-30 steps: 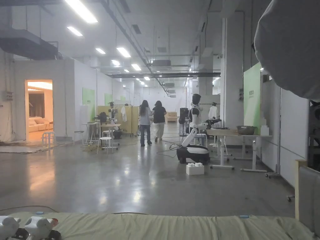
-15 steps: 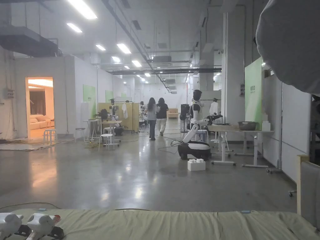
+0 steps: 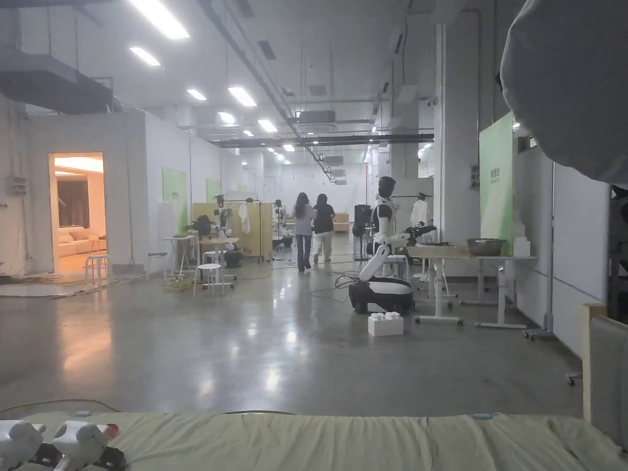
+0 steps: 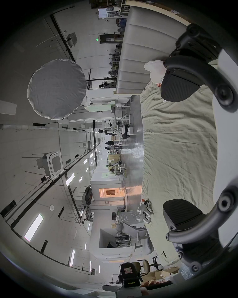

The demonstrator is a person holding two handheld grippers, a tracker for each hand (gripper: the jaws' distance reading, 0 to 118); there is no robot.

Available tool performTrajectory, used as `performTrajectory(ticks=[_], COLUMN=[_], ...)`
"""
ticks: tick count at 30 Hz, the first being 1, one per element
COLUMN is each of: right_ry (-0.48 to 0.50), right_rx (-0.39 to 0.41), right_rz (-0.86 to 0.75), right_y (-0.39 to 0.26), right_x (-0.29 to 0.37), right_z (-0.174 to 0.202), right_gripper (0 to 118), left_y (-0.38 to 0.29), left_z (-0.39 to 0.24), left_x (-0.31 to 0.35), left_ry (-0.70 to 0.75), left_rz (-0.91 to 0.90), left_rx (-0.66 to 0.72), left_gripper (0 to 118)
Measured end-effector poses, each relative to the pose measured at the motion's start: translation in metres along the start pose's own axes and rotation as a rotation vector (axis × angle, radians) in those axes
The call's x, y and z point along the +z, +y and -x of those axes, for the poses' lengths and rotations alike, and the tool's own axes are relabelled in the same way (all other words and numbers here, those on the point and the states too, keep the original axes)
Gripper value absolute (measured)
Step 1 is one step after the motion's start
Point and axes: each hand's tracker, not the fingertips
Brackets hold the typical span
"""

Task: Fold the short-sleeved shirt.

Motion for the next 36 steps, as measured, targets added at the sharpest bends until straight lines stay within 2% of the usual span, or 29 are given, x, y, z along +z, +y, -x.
performTrajectory(ticks=[14,25,36], right_ry=[0.02,-0.011,0.009], right_rx=[-0.074,-0.068,-0.071], right_rz=[0.013,0.011,0.009], right_y=[0.0029,0.0019,0.0035], right_x=[0.0001,0.001,0.0018], right_z=[-0.0025,-0.0037,-0.0026], right_gripper=[118,118,118], left_y=[0.0015,0.0002,0.002], left_z=[0.0058,0.002,0.0004], left_x=[0.0,-0.002,-0.0016], left_ry=[0.017,-0.004,-0.015], left_rz=[0.015,0.034,0.031], left_rx=[0.053,0.049,0.049], left_gripper=[118,118,118])
